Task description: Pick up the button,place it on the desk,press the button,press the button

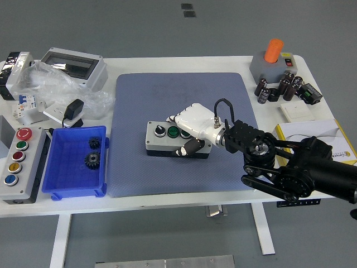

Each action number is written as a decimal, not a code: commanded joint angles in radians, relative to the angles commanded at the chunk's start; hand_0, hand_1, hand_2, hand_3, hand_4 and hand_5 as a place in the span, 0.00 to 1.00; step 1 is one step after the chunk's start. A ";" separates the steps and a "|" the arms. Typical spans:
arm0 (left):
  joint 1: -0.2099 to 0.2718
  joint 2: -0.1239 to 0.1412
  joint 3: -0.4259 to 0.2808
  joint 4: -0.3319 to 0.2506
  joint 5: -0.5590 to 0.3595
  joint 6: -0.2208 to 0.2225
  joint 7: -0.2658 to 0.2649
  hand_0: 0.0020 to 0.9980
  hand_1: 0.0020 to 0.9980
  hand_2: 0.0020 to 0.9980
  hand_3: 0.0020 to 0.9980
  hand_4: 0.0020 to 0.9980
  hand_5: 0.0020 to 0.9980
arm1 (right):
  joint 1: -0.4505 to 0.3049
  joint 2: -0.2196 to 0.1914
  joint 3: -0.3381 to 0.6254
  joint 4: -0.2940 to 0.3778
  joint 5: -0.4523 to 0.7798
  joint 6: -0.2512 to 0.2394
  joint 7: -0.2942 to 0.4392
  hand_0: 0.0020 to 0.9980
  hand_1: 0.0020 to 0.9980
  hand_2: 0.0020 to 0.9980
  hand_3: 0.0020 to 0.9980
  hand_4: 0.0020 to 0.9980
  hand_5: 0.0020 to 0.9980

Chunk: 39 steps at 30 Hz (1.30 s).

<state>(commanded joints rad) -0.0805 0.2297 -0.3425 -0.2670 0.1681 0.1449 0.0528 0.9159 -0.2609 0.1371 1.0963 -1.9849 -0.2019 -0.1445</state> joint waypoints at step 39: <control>0.010 -0.008 -0.040 0.003 0.005 -0.047 -0.045 0.63 0.59 0.57 0.55 0.37 0.00 | -0.061 -0.429 0.513 0.683 0.302 0.553 -0.442 0.78 0.73 0.74 1.00 0.78 0.56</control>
<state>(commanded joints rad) -0.0705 0.2222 -0.3829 -0.2644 0.1727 0.0977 0.0082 0.8553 -0.6902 0.6497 1.7790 -1.6827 0.3513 -0.5861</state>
